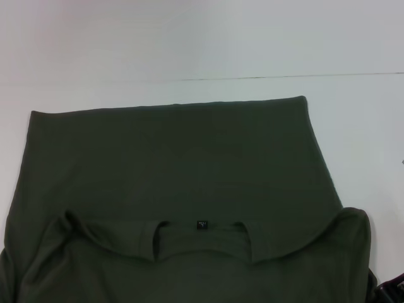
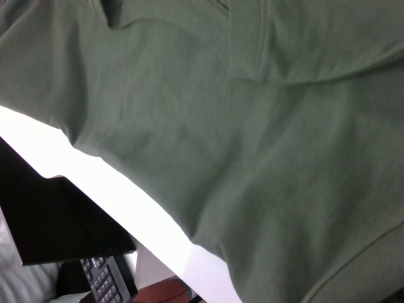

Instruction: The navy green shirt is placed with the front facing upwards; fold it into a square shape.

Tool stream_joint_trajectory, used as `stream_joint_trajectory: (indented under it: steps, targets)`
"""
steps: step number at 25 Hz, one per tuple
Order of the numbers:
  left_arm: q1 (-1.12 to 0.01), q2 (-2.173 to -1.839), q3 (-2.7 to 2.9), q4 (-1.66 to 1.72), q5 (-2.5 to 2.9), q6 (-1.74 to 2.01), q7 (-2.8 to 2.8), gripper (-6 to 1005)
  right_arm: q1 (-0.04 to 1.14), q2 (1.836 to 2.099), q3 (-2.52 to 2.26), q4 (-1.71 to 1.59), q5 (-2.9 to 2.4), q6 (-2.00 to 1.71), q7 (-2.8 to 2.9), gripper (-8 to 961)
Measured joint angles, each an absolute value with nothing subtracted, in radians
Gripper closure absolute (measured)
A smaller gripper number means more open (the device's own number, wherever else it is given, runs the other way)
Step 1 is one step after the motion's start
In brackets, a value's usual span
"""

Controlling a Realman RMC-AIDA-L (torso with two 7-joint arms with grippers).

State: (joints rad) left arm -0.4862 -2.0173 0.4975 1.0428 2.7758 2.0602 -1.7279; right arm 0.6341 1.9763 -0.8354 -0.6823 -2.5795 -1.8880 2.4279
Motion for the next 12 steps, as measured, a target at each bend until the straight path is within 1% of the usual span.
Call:
stream_joint_trajectory:
  steps: [3,12]
  targets:
    - [-0.486,-2.017,0.498,1.043,2.779,2.061,-1.726,971,0.634,1.972,-0.833,-0.682,-2.58,-1.889,2.427,901]
    - [-0.497,-2.011,0.483,1.043,2.757,2.057,-1.724,970,0.636,1.971,-0.797,-0.685,-2.572,-1.88,2.414,901]
